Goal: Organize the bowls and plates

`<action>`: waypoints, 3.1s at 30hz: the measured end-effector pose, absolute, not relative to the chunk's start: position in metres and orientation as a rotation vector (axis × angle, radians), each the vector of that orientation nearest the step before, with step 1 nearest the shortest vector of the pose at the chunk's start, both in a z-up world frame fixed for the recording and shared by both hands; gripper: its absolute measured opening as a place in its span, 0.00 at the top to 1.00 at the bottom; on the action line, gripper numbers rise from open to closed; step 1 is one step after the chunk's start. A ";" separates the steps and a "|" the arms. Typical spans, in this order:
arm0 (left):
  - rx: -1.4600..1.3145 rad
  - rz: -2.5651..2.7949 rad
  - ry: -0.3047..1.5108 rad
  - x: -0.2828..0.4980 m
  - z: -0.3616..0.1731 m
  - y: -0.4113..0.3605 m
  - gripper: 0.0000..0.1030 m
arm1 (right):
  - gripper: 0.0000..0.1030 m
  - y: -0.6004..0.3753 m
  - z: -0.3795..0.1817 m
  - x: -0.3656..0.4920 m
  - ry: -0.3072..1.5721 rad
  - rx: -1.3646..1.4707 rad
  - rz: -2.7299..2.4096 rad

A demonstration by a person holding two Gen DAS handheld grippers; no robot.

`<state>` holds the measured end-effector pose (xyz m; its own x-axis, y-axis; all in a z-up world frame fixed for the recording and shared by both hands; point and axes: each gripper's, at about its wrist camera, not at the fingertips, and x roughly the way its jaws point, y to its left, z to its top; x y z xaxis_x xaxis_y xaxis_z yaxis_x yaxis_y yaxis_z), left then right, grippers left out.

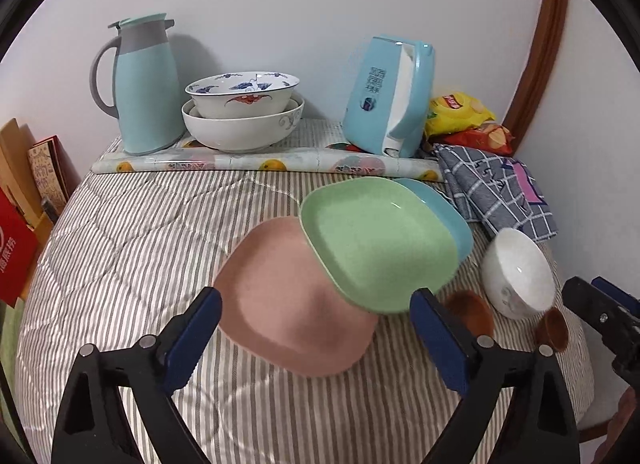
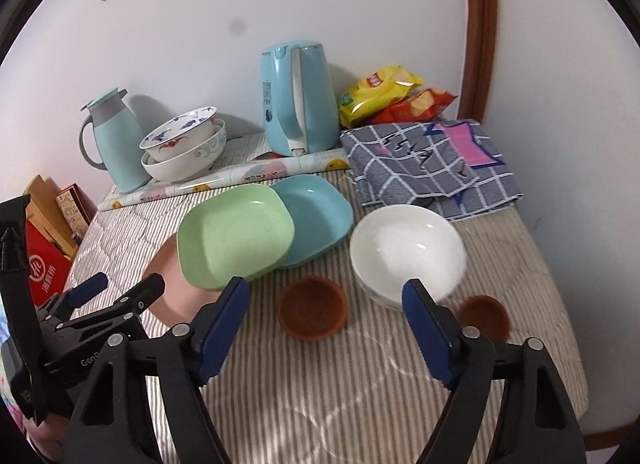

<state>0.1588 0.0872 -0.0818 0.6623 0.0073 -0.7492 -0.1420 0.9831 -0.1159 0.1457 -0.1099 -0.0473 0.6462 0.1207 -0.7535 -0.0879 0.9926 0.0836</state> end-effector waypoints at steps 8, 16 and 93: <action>-0.160 0.084 0.862 0.189 -0.096 0.100 0.26 | 0.44 -0.091 -0.071 0.185 0.910 0.058 0.165; -0.173 0.054 0.886 0.222 -0.112 0.106 0.42 | 0.57 -0.077 -0.096 0.209 0.977 0.066 0.195; -0.359 0.114 0.914 0.193 -0.147 0.171 0.90 | 0.91 -0.002 -0.137 0.215 0.997 -0.089 0.298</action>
